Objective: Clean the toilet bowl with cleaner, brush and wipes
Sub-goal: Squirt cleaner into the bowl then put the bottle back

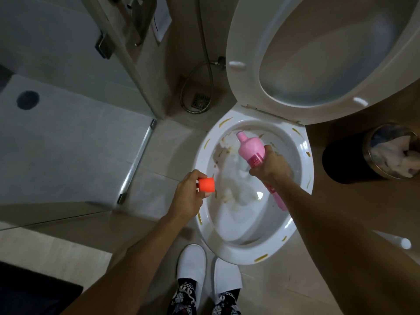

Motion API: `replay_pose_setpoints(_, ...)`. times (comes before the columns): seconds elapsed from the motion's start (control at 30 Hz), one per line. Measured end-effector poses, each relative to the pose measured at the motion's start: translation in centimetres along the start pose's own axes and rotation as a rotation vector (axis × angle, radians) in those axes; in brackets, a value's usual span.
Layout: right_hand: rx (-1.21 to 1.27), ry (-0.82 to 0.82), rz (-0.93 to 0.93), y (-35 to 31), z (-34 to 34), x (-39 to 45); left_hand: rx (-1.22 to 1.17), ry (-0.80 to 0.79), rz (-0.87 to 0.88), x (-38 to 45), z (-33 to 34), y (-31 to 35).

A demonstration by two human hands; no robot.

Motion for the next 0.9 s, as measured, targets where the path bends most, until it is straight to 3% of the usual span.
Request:
replay_pose_setpoints(0.23,-0.114,-0.033,-0.043,-1.1,0.8,-0.2,-0.030,0.023,-0.018,-0.6,-0.6,-1.3)
replay_pose_setpoints(0.47,-0.284,-0.148,-0.203,-0.6,2.3,-3.7,-0.027,0.040,-0.015,-1.2,-1.5,-0.9)
replay_pose_setpoints(0.73,-0.522,-0.272,-0.310,3.1,3.0,-9.1,0.025,0.006,0.053,-1.8,-2.3,1.7)
replay_pose_setpoints(0.9,-0.529,-0.319,-0.264,7.1,3.1,-11.2,0.032,-0.012,0.044,-2.4,-1.8,3.6)
Point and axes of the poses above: each hand's wrist, its own x-axis towards the middle knuckle, its own z-axis out of the palm, y = z × x, the point moved 2 cm from there along x, towards the middle knuckle, and after that the axes turned 9 degrees about z, right-handed, at the moved point
